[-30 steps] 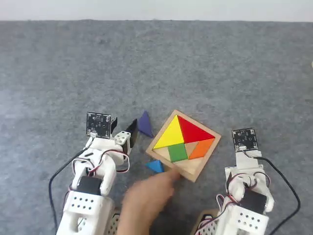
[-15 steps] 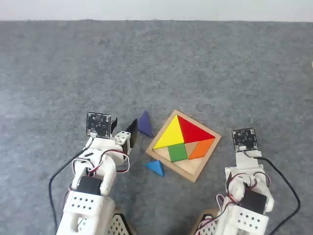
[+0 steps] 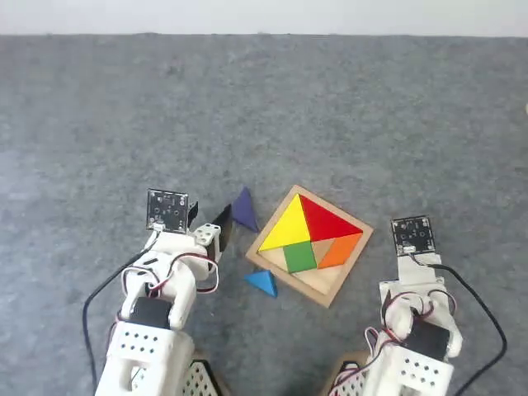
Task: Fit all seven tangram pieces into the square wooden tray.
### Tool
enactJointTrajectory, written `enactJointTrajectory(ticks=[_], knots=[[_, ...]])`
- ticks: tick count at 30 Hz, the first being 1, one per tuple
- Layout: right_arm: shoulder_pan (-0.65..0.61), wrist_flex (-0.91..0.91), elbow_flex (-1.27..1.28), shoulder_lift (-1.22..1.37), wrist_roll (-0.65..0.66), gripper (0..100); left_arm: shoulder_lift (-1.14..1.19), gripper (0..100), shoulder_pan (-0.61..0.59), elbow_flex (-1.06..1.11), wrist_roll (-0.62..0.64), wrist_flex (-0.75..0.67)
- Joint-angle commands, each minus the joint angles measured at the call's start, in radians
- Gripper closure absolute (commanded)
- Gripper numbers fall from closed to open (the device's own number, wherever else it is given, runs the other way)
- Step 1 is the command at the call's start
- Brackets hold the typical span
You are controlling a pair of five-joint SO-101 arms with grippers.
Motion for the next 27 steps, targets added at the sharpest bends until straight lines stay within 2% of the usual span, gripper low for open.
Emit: enactJointTrajectory(ticks=[1, 7, 10, 15, 18, 21, 23, 27], knots=[[0.010, 0.008, 0.017, -0.012, 0.002, 89.0, -0.008, 79, -0.002, -0.007, 0.009, 0.003], [-0.010, 0.008, 0.017, -0.012, -0.005, 89.0, -0.008, 79, -0.005, -0.007, 0.006, 0.008], [-0.058, 0.008, 0.017, -0.012, -0.003, 88.7, -0.014, 79, -0.052, -0.007, -0.005, 0.072], [-0.197, 0.008, 0.017, -0.012, 0.009, 88.7, -0.014, 79, -0.110, -0.007, -0.219, 0.074], [-0.206, -0.031, 0.014, -0.012, 0.112, 89.0, -0.014, 79, -0.110, -0.007, -0.315, 0.078], [-0.197, -0.136, -0.017, -0.010, 0.259, 89.0, -0.009, 79, -0.110, -0.007, -0.338, 0.080], [-0.197, -0.150, -0.084, -0.004, 0.241, 88.9, -0.008, 79, -0.110, -0.007, -0.338, 0.091], [-0.252, -0.042, -0.299, 0.013, 0.155, 88.7, -0.011, 79, -0.109, -0.007, -0.385, 0.138]])
